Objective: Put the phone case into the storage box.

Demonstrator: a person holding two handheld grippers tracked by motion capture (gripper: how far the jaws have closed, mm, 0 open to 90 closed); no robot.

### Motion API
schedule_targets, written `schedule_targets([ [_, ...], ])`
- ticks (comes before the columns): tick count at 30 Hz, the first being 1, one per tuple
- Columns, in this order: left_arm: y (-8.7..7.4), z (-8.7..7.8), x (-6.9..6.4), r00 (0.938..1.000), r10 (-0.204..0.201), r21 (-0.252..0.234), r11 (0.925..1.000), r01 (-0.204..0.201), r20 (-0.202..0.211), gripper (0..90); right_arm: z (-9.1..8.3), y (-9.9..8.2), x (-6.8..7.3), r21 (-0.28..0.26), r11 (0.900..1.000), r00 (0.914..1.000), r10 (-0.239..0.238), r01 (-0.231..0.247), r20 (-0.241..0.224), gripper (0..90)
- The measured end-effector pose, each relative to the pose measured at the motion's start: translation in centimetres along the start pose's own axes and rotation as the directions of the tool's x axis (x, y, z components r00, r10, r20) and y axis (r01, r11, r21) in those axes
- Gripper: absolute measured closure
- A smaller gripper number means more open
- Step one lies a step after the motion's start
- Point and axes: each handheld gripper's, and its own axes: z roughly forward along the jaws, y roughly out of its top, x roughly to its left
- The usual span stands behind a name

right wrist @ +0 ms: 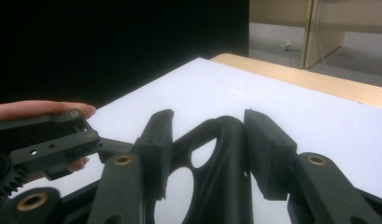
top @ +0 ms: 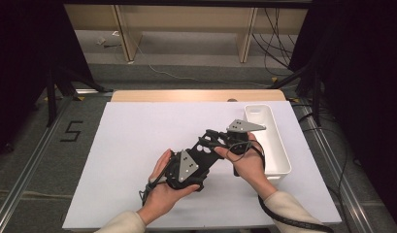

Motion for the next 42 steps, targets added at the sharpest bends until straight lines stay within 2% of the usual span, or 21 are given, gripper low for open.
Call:
schedule_targets([
  [8, -0.1, 0.1, 0.1, 0.9999, 0.011, 0.010, 0.9999, -0.011, 0.002, 14.2, -0.2, 0.1, -0.1, -0.008, 0.9996, 0.9991, 0.028, -0.029, -0.031, 65.5],
  [12, -0.2, 0.3, 0.2, 0.9998, 0.018, 0.013, 0.9997, -0.018, 0.002, 14.1, -0.3, 0.3, 0.0, -0.020, 0.9983, 0.9959, 0.054, -0.055, -0.072, 71.4],
  [15, -0.3, 0.4, 0.2, 0.9997, 0.024, 0.012, 0.9996, -0.024, -0.003, 14.0, -0.4, 0.4, 0.1, -0.017, 0.9985, 0.9954, 0.049, -0.051, -0.083, 73.8],
  [22, -0.3, 0.4, 0.2, 0.9991, 0.042, 0.005, 0.9991, -0.042, -0.006, 13.6, -0.5, 0.6, 0.5, -0.029, 0.9974, 0.9928, 0.063, -0.067, -0.102, 76.7],
  [27, -0.3, 0.5, 0.4, 0.9988, 0.045, 0.002, 0.9990, -0.045, 0.018, 12.5, -0.7, 0.7, 0.6, -0.031, 0.9952, 0.9885, 0.089, -0.093, -0.122, 77.5],
  [29, -0.2, 0.4, 0.6, 0.9972, 0.070, 0.009, 0.9975, -0.070, 0.026, 14.5, -0.8, 0.9, 0.8, -0.027, 0.9962, 0.9889, 0.079, -0.083, -0.126, 77.9],
  [30, -0.2, 0.3, 0.7, 0.9963, 0.072, 0.010, 0.9973, -0.072, 0.047, 13.0, -0.8, 1.0, 0.8, -0.021, 0.9985, 0.9930, 0.047, -0.050, -0.108, 77.9],
  [31, -0.2, 0.3, 0.7, 0.9961, 0.061, 0.010, 0.9980, -0.062, 0.063, 10.1, -1.0, 1.2, 0.9, -0.023, 0.9990, 0.9943, 0.035, -0.037, -0.101, 77.8],
  [34, -0.2, 0.0, 1.1, 0.9938, 0.026, 0.014, 0.9995, -0.028, 0.108, 7.3, -1.4, 1.7, 0.7, -0.030, 0.9991, 0.9919, 0.027, -0.031, -0.124, 77.8],
  [36, -0.2, -0.3, 1.3, 0.9905, -0.005, 0.006, 1.0000, 0.004, 0.138, 6.6, -1.8, 2.1, 0.7, -0.021, 0.9998, 0.9915, -0.009, 0.007, -0.129, 77.8],
  [38, -0.2, -0.7, 1.7, 0.9869, -0.020, -0.001, 0.9998, 0.020, 0.160, 6.7, -2.0, 2.5, 0.7, -0.004, 0.9988, 0.9874, -0.050, 0.050, -0.150, 77.8],
  [42, -0.2, -1.3, 2.5, 0.9833, -0.033, -0.016, 0.9992, 0.036, 0.179, 8.2, -2.4, 3.1, 0.7, 0.042, 0.9888, 0.9731, -0.133, 0.143, -0.189, 77.8],
])
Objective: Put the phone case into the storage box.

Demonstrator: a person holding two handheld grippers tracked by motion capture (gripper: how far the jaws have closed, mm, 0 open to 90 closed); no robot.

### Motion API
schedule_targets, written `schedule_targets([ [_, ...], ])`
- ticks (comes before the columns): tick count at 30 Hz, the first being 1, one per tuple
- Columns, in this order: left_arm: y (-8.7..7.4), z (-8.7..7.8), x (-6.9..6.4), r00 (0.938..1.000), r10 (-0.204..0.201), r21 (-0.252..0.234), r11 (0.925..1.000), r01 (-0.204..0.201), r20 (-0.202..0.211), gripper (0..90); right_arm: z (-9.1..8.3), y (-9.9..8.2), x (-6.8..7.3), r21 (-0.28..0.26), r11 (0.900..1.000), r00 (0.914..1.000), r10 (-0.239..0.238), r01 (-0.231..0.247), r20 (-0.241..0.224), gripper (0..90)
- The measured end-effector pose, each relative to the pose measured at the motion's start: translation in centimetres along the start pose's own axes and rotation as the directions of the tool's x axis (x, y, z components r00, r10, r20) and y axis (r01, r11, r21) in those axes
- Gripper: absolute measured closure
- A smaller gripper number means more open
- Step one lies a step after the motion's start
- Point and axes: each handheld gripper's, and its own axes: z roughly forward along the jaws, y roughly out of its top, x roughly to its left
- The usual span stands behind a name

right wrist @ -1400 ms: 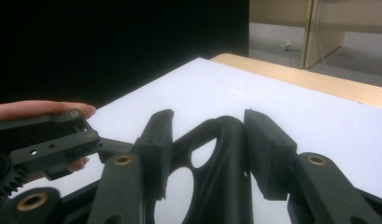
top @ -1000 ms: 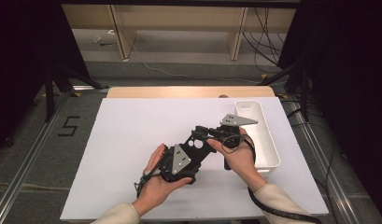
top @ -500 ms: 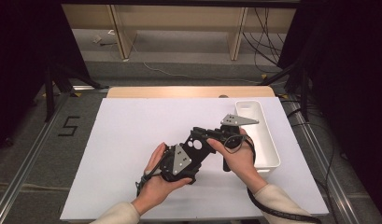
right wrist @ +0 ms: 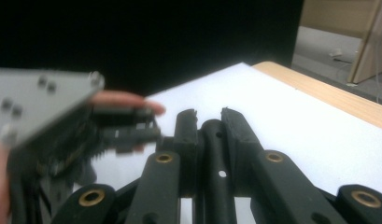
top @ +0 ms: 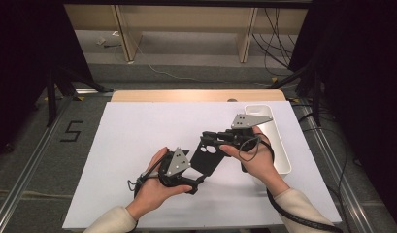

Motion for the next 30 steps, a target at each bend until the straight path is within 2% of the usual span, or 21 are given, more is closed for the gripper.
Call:
schedule_targets([
  [5, 0.0, -0.4, 0.9, 0.9992, -0.020, -0.023, 0.9995, 0.021, 0.034, 14.3, -0.2, 0.2, -0.1, 0.046, 0.9974, 0.9981, -0.055, 0.056, -0.027, 77.8],
  [15, -0.3, -0.3, 1.4, 0.9925, 0.001, -0.014, 0.9999, 0.001, 0.122, 19.6, 0.2, -0.1, -0.1, 0.106, 0.9905, 0.9921, -0.077, 0.087, -0.099, 77.8],
  [21, -0.4, -0.2, 1.8, 0.9900, -0.006, -0.020, 0.9998, 0.009, 0.141, 22.7, 0.4, -0.2, 0.1, 0.119, 0.9874, 0.9880, -0.089, 0.104, -0.126, 77.7],
  [24, -0.5, -0.2, 2.0, 0.9871, -0.012, -0.027, 0.9995, 0.017, 0.160, 25.7, 0.5, -0.2, 0.2, 0.124, 0.9864, 0.9864, -0.091, 0.108, -0.137, 77.7],
  [30, -0.7, 0.2, 2.2, 0.9767, -0.019, -0.039, 0.9988, 0.028, 0.214, 32.4, 0.7, -0.2, 0.4, 0.133, 0.9838, 0.9822, -0.098, 0.120, -0.160, 77.7],
])
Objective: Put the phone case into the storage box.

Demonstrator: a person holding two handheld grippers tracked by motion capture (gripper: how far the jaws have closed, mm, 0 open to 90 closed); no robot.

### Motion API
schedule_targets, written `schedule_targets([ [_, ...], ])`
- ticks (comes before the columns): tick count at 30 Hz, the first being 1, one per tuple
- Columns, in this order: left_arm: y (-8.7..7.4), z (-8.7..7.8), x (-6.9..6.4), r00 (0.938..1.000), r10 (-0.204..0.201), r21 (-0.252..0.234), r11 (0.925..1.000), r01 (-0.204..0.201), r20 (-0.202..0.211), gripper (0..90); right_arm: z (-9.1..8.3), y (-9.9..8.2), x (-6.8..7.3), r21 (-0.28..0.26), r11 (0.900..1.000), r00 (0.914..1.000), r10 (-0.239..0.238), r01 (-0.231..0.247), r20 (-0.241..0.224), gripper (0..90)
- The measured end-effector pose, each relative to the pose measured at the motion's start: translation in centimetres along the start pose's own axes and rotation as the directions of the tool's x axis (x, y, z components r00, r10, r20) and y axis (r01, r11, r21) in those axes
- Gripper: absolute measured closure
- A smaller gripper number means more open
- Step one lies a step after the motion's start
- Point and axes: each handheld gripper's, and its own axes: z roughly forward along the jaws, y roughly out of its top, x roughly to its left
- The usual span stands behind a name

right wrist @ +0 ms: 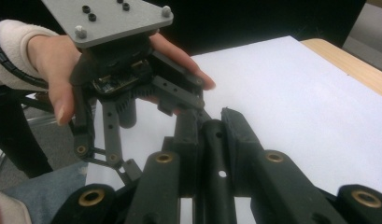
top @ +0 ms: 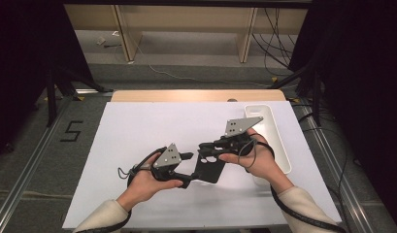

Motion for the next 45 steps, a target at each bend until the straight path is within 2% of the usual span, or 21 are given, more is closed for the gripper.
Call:
schedule_targets([
  [9, -0.2, 0.9, 0.0, 0.9976, -0.005, 0.002, 1.0000, 0.005, 0.069, 40.9, 0.4, -0.1, 0.2, 0.009, 0.9999, 0.9997, -0.005, 0.005, -0.024, 77.8],
  [16, -0.1, 1.1, -0.2, 0.9958, 0.001, -0.008, 1.0000, 0.000, 0.092, 51.2, 0.4, 0.0, 0.3, -0.005, 0.9999, 0.9991, -0.011, 0.011, -0.040, 77.7],
  [18, -0.1, 1.1, -0.2, 0.9963, 0.018, -0.005, 0.9998, -0.018, 0.084, 54.5, 0.4, 0.1, 0.4, -0.005, 0.9999, 0.9989, -0.013, 0.012, -0.045, 77.7],
  [21, -0.2, 0.9, 0.0, 0.9969, 0.020, -0.011, 0.9998, -0.020, 0.076, 61.8, 0.4, 0.0, 0.4, -0.009, 0.9999, 0.9984, -0.014, 0.013, -0.055, 77.6],
  [24, -0.2, 0.8, 0.0, 0.9967, 0.035, -0.014, 0.9993, -0.034, 0.073, 64.4, 0.4, 0.1, 0.4, -0.014, 0.9998, 0.9980, -0.018, 0.017, -0.060, 77.6],
  [27, -0.1, 0.7, 0.1, 0.9955, 0.050, -0.016, 0.9987, -0.049, 0.081, 68.5, 0.4, 0.1, 0.4, -0.018, 0.9996, 0.9970, -0.025, 0.024, -0.073, 77.3],
  [35, 0.1, 0.3, 0.2, 0.9931, 0.054, -0.026, 0.9984, -0.051, 0.104, 77.3, 0.2, 0.2, 0.3, -0.031, 0.9990, 0.9945, -0.036, 0.033, -0.098, 70.7],
  [40, 0.2, 0.1, 0.1, 0.9932, 0.016, -0.030, 0.9995, -0.012, 0.115, 79.5, 0.0, 0.2, 0.3, -0.051, 0.9981, 0.9949, -0.040, 0.035, -0.093, 65.1],
  [45, 0.4, 0.0, 0.1, 0.9933, -0.025, -0.039, 0.9988, 0.030, 0.113, 79.9, -0.1, 0.2, 0.2, -0.076, 0.9965, 0.9982, -0.037, 0.034, -0.047, 50.1],
])
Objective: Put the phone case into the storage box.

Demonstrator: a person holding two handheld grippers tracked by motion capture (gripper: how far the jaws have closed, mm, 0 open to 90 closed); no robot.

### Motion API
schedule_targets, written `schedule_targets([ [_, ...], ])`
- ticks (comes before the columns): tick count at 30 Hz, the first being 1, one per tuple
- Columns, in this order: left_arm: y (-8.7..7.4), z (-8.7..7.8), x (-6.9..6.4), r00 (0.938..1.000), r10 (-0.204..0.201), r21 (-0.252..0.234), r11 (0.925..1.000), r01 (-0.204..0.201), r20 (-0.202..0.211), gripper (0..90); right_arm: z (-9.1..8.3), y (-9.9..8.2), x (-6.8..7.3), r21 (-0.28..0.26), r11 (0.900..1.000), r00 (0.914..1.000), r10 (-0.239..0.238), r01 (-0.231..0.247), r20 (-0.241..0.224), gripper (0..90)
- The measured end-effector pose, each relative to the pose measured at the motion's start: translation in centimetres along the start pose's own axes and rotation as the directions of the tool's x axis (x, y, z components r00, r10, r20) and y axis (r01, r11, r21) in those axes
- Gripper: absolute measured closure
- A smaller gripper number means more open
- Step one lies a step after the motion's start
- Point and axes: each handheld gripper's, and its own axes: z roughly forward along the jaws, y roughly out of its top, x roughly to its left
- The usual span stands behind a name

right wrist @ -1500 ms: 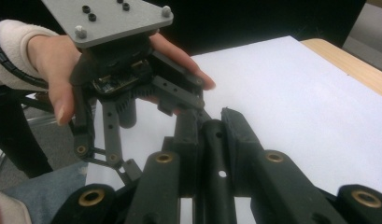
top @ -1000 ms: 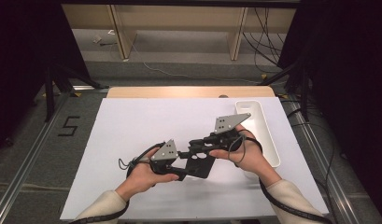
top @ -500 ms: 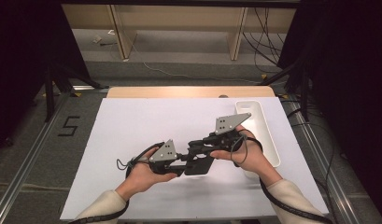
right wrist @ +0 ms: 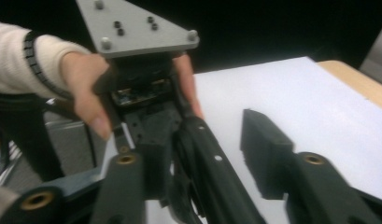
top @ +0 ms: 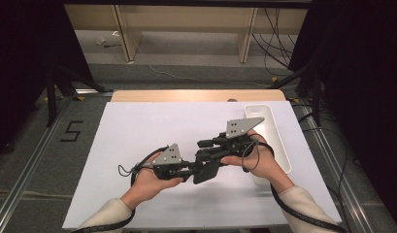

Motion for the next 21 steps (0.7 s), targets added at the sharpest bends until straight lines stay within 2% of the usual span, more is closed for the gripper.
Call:
schedule_targets([
  [1, 0.0, 0.0, 0.0, 0.9999, -0.009, -0.004, 1.0000, 0.009, -0.011, 79.9, 0.0, 0.0, 0.0, -0.007, 1.0000, 0.9998, 0.005, -0.005, 0.017, 44.0],
  [3, 0.1, -0.1, -0.1, 0.9993, -0.017, -0.001, 0.9999, 0.017, -0.032, 80.0, 0.0, 0.0, -0.1, -0.034, 0.9994, 0.9959, -0.007, 0.010, 0.090, 30.0],
  [7, 0.1, -0.2, -0.1, 0.9958, -0.035, 0.000, 0.9994, 0.035, -0.085, 80.0, -0.2, 0.0, -0.3, -0.079, 0.9968, 0.9856, 0.018, -0.005, 0.168, 17.7],
  [10, 0.2, -0.4, 0.0, 0.9900, -0.053, -0.007, 0.9986, 0.053, -0.131, 80.0, -0.4, -0.3, -0.5, -0.114, 0.9931, 0.9764, 0.052, -0.028, 0.210, 16.1],
  [15, 0.2, -0.9, 0.3, 0.9757, -0.088, -0.028, 0.9960, 0.084, -0.201, 80.0, -0.9, -0.7, -0.8, -0.207, 0.9742, 0.9580, 0.141, -0.090, 0.249, 15.4],
  [18, 0.2, -1.1, 0.4, 0.9632, -0.106, -0.047, 0.9942, 0.097, -0.247, 80.0, -0.9, -0.9, -0.9, -0.244, 0.9633, 0.9404, 0.183, -0.113, 0.287, 15.2],
  [21, 0.2, -1.3, 0.6, 0.9506, -0.118, -0.060, 0.9927, 0.105, -0.287, 80.0, -0.7, -1.0, -0.8, -0.262, 0.9581, 0.9311, 0.197, -0.116, 0.307, 13.5],
])
